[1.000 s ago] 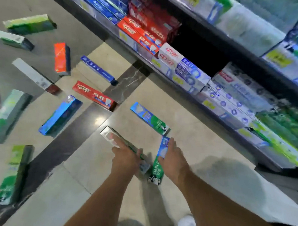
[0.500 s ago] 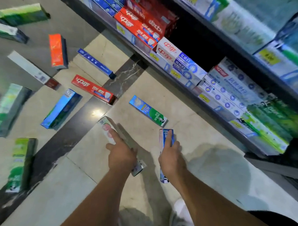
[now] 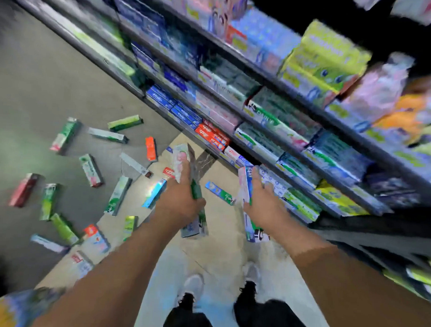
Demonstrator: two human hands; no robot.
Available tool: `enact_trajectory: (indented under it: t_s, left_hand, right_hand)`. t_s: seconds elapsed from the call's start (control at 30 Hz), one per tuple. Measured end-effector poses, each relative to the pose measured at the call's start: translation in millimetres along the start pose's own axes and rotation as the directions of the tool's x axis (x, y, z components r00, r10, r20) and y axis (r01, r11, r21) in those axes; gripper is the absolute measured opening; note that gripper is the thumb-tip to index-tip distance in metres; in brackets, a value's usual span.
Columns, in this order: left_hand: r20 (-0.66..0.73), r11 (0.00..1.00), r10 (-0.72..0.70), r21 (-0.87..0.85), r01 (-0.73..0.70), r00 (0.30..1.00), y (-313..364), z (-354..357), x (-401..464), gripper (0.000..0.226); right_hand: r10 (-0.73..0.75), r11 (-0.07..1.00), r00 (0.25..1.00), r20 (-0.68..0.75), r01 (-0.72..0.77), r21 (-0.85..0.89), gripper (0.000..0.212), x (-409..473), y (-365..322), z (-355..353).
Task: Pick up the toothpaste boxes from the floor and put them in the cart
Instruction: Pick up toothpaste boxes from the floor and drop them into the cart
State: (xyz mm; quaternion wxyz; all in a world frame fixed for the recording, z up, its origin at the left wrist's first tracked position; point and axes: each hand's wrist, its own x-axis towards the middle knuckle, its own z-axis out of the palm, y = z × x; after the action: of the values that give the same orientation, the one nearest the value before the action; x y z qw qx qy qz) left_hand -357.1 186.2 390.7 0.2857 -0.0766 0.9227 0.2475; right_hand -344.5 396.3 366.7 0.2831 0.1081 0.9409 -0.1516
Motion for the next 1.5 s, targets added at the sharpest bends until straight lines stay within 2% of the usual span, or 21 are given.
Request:
enact_trajectory:
  t_s: [0.17,0.3,0.47,0.63,0.83,0.93,1.13,1.3,1.5]
  left_hand:
    - [0.027,0.955,0.214,0.204,-0.215,0.977,62.0,-101.7,-79.2,0.106]
    - [0.097,0.876,0.356,0.312,-0.368,0.929,113.7,-132.7,-130.2,0.105]
    - [0.242,0.751,0.556,0.265,-0.605,0.795,176.6,-118.0,-171.4,0.102]
    - [0.375,0.623,0.681,0.154,-0.767,0.629,253.2,-84.0,-221.5,0.099]
    - [0.517,0.468,0.741,0.060,-0.882,0.428,349.8,3.4,-295.3,0.099]
    - [0.569,0.417,0.738,0.036,-0.908,0.362,392.4,63.8,-348.5,0.097]
    - [0.651,0.350,0.713,-0.008,-0.937,0.260,457.8,192.4,-468.7,0.099]
    - [0.725,0.338,0.651,-0.012,-0.941,0.225,497.5,290.9,-558.3,0.098]
    - [0.791,0.214,0.594,0.022,-0.977,0.148,538.0,381.8,-631.3,0.101]
  right_hand:
    - [-0.018,0.994,0.999,-0.050,0.023,0.108,0.101,-81.3,-20.0,-105.9]
    - [0.062,0.987,0.990,-0.126,-0.042,0.157,0.097,-148.6,-12.7,-149.2]
    - [0.208,0.928,0.961,-0.181,-0.136,0.346,0.097,-229.5,32.0,-170.6]
    - [0.378,0.827,0.890,-0.254,-0.202,0.525,0.096,-314.0,108.0,-185.3]
    - [0.583,0.713,0.755,-0.302,-0.296,0.635,0.096,-425.6,227.0,-172.5]
    - [0.666,0.643,0.687,-0.291,-0.331,0.691,0.094,-489.1,287.3,-158.0]
    - [0.802,0.487,0.549,-0.235,-0.373,0.790,0.101,-605.1,411.2,-108.4]
    - [0.880,0.370,0.443,-0.172,-0.413,0.832,0.101,-693.0,490.1,-70.7]
    - [0.922,0.301,0.364,-0.134,-0.452,0.840,0.098,-753.5,573.3,-36.2]
